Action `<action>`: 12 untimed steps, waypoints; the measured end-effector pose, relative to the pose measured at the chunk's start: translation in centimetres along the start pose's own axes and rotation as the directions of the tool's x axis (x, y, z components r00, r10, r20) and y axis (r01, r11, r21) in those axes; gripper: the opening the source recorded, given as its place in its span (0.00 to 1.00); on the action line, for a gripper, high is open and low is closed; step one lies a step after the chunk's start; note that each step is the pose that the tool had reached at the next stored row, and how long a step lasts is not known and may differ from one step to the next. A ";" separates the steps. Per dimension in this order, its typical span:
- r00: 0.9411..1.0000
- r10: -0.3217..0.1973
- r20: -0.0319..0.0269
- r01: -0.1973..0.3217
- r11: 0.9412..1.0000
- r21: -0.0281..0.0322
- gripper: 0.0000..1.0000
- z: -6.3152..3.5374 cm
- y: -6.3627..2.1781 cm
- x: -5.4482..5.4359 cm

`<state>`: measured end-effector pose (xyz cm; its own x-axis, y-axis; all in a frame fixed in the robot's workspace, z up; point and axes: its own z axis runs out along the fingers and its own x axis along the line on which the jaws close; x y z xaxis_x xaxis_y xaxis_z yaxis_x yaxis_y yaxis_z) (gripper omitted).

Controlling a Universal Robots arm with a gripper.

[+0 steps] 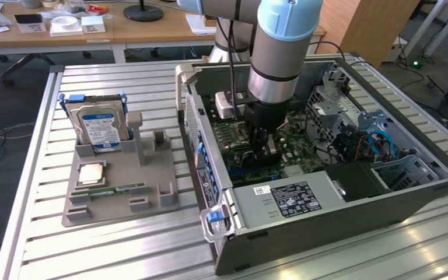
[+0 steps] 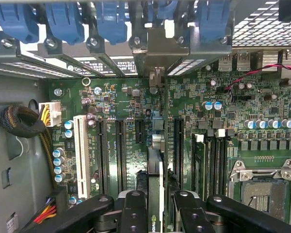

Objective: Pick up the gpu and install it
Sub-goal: 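Insert the gpu into the slot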

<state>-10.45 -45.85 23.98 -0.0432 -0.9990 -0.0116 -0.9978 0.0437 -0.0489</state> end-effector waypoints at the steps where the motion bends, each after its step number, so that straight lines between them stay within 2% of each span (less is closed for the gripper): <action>1: 1.000 0.000 0.000 0.000 1.000 0.000 0.26 0.01 0.00 0.0; 12: 1.000 0.000 0.000 0.000 1.000 0.001 0.26 0.09 0.18 0.0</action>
<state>-10.63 -45.85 23.88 -0.0430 -0.9990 -0.0117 -0.9978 0.0436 -0.0496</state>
